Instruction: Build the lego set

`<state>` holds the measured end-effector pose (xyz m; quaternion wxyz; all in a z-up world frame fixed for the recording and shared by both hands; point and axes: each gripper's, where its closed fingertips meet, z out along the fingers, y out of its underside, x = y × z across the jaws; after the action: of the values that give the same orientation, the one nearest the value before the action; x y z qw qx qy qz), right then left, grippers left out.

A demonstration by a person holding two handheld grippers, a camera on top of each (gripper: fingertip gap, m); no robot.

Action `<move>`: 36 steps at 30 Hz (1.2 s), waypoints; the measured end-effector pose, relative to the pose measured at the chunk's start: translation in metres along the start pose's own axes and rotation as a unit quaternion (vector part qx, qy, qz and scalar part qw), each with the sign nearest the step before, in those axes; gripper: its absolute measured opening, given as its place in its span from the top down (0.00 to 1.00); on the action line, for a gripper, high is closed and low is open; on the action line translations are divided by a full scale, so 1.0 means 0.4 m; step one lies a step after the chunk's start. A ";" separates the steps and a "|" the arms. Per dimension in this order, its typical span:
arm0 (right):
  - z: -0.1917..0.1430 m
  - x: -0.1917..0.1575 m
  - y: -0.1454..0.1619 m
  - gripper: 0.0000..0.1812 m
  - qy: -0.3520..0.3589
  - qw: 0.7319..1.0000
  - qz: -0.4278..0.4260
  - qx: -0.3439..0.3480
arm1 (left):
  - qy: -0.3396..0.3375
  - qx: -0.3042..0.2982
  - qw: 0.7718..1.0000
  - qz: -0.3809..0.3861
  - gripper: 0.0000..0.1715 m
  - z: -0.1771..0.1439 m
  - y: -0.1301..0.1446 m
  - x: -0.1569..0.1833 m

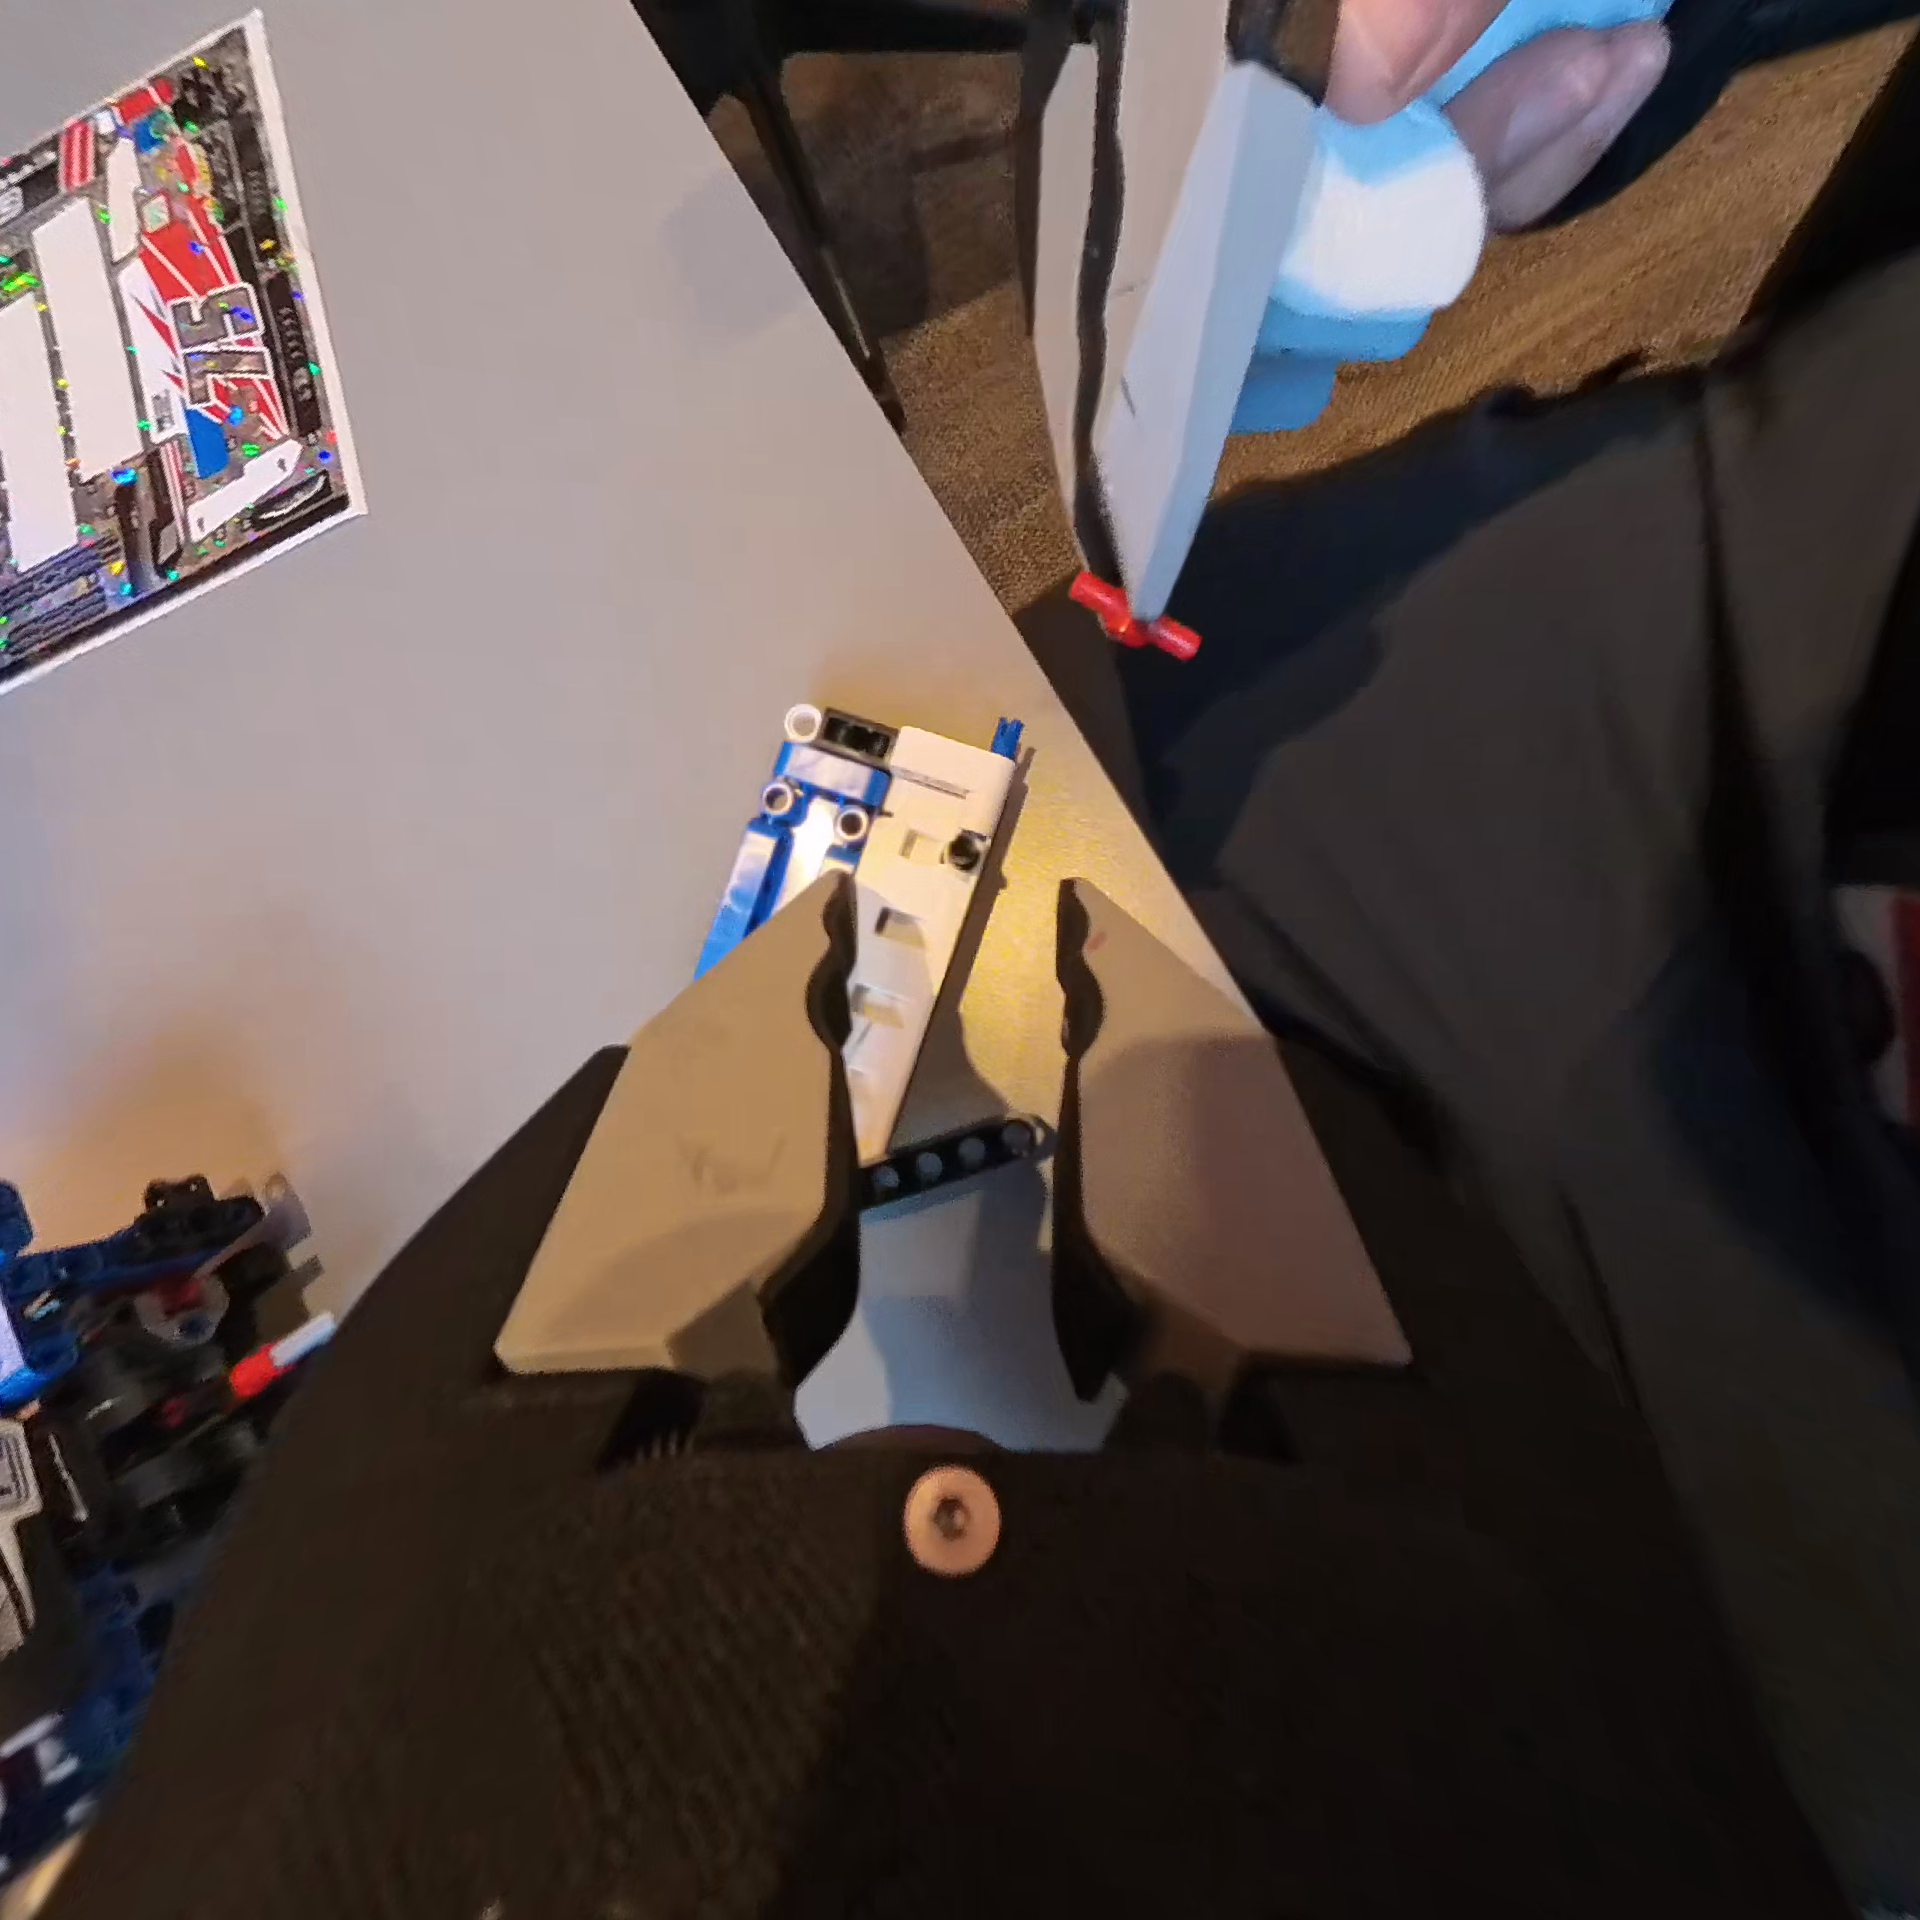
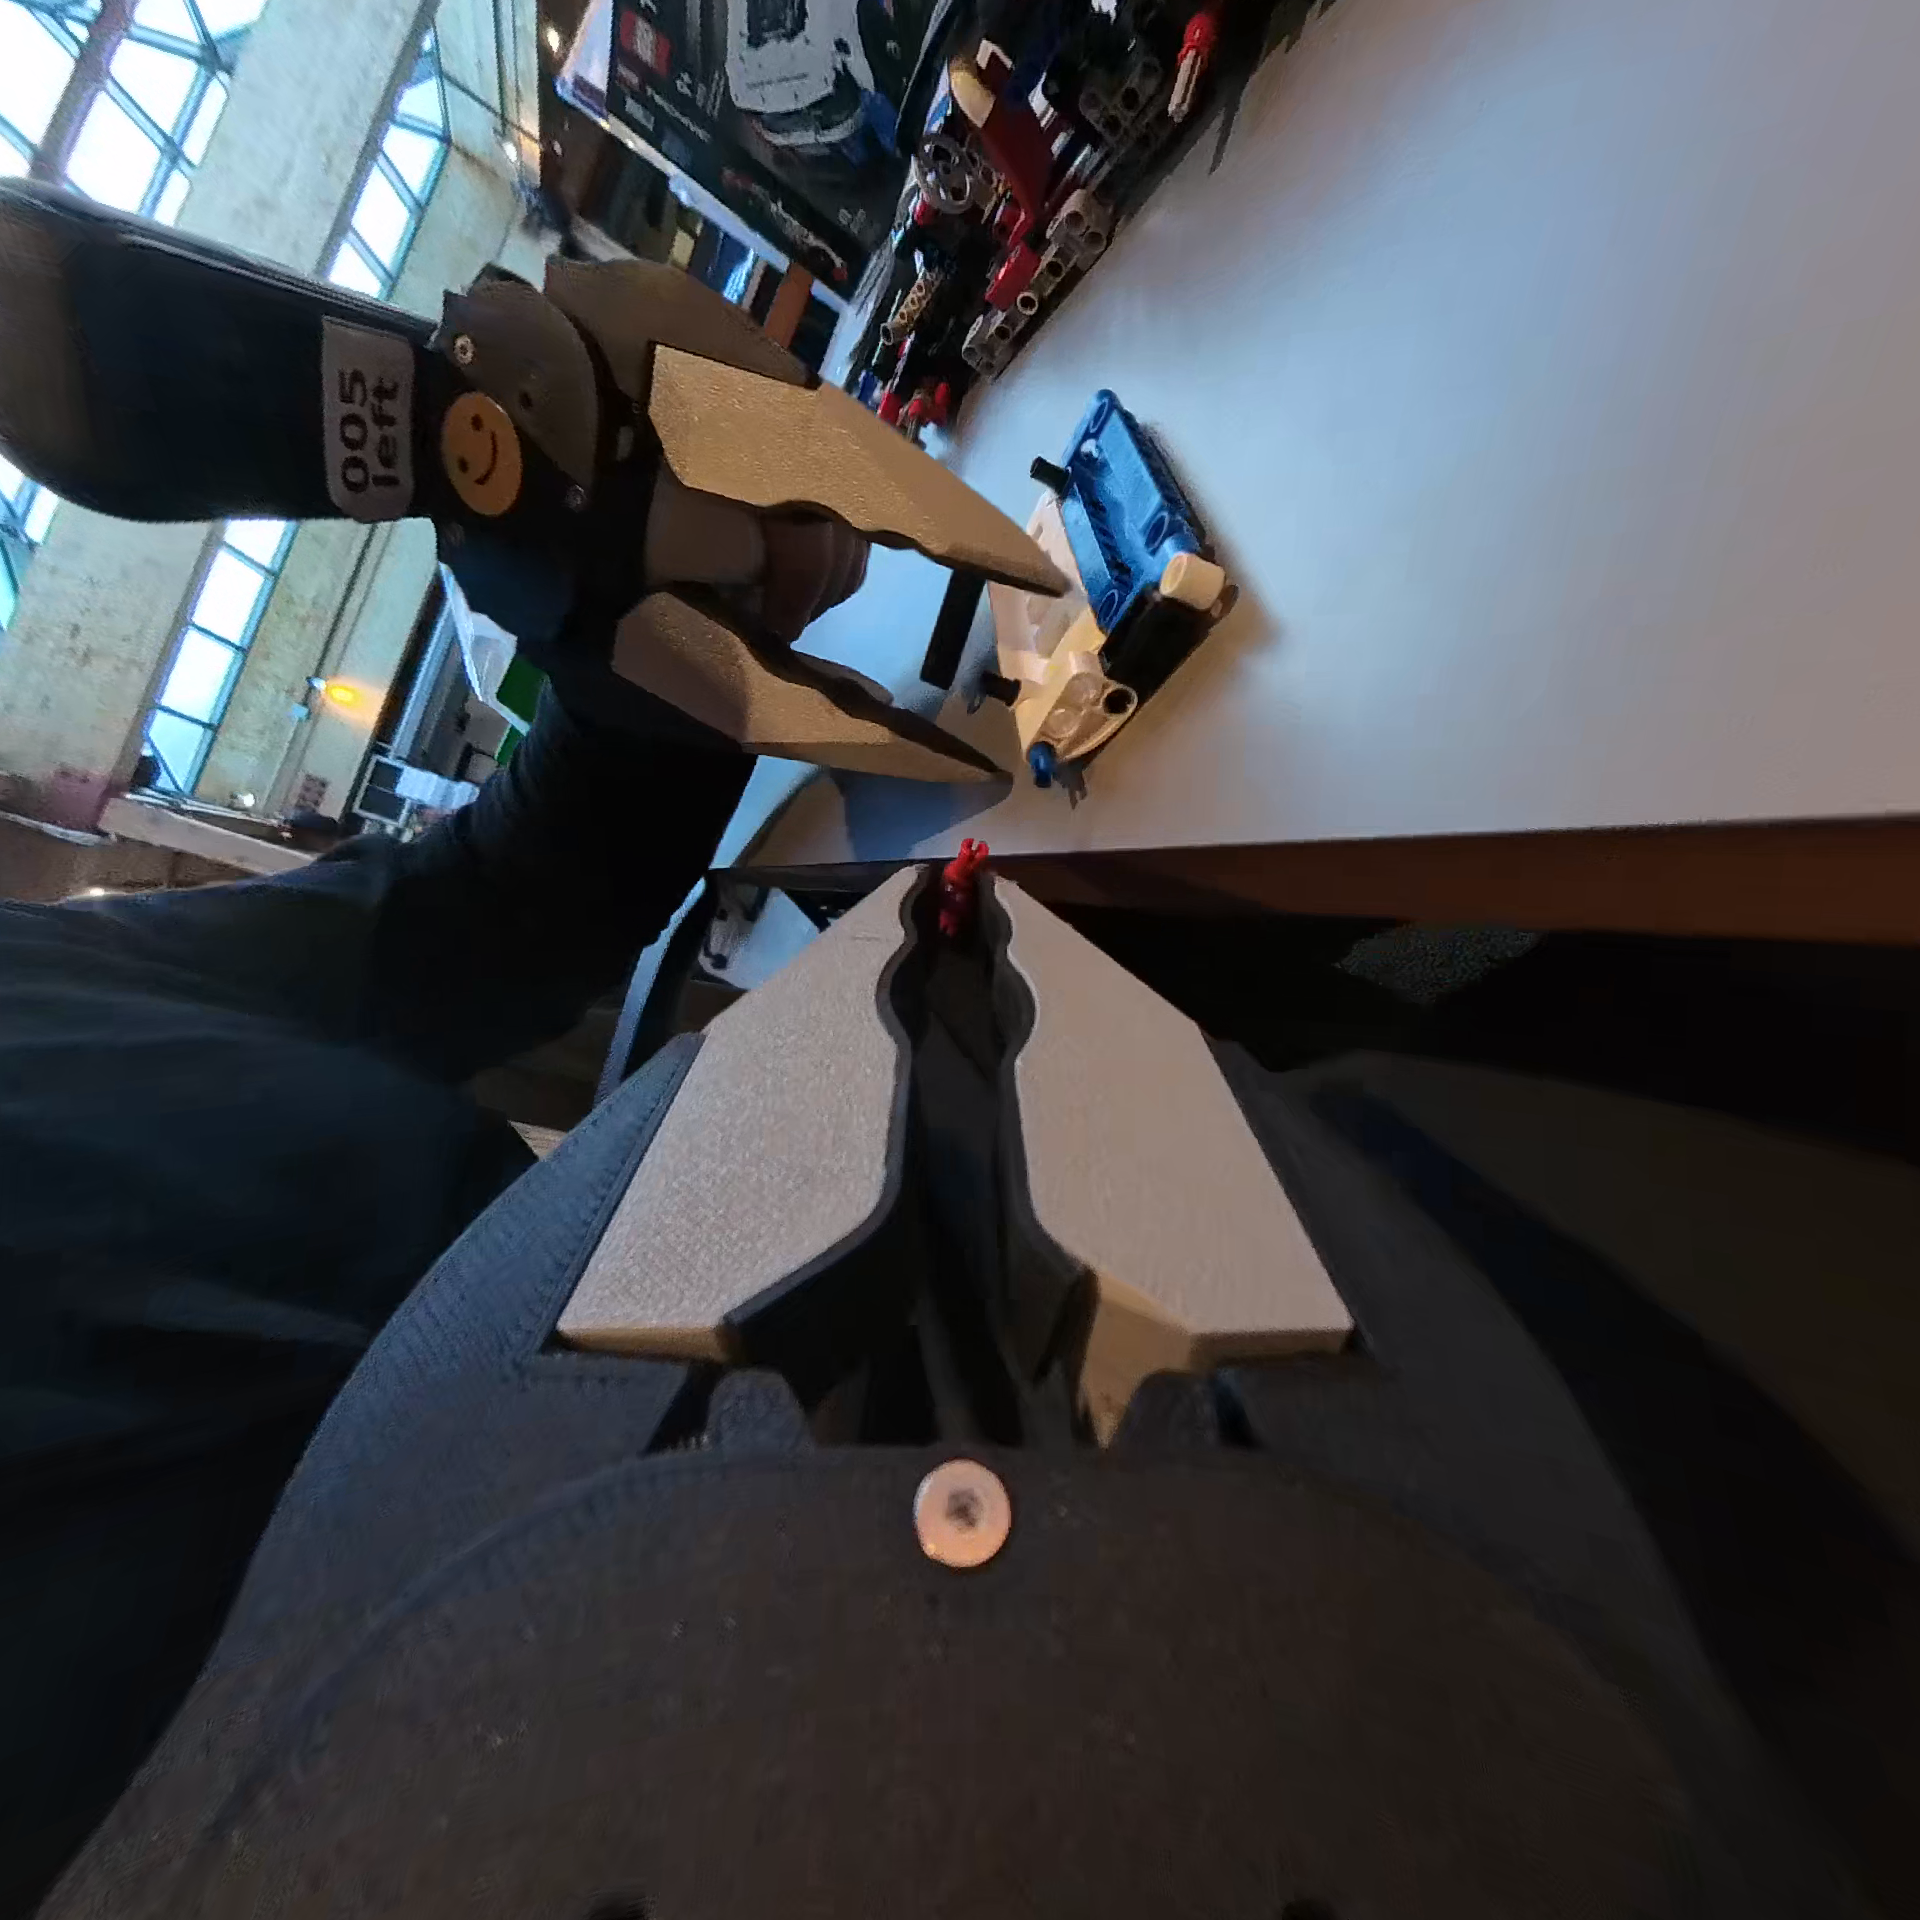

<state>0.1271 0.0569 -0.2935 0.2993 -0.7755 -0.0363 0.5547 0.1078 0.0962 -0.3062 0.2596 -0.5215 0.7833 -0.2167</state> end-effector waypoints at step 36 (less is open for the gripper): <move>-0.028 0.045 0.013 0.98 -0.011 0.999 -0.001 0.051 | 0.079 0.075 0.993 0.043 0.97 0.059 -0.080 0.048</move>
<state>0.1424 0.0550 -0.3091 0.3387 -0.7532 -0.0119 0.5638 0.1393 0.0653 -0.3084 0.2449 -0.4473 0.8047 -0.3041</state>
